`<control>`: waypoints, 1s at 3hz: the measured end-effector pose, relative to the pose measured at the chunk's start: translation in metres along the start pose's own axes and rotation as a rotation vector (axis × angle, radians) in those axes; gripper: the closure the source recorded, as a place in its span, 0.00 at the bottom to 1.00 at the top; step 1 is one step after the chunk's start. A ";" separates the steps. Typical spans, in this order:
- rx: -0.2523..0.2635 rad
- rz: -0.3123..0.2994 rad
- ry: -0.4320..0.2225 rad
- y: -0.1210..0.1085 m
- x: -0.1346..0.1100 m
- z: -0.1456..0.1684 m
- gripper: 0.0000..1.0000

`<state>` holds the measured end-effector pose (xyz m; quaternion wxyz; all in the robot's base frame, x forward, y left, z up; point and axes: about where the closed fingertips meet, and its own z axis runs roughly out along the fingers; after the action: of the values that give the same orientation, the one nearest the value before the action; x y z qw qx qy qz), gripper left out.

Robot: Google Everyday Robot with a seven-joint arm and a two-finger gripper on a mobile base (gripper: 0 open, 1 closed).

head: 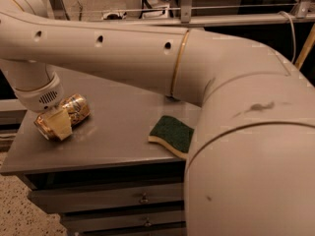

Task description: Place orange can upright

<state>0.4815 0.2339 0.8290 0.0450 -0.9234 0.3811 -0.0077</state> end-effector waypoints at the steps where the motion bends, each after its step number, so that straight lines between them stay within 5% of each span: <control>1: 0.013 0.007 -0.024 -0.005 0.003 -0.013 1.00; 3: 0.088 0.064 -0.083 -0.022 0.023 -0.078 1.00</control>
Offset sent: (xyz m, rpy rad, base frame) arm 0.0331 -0.0134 0.1004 0.0799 0.0058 -0.0556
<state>0.5094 0.2275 0.9082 0.1014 -0.9073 0.4077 0.0154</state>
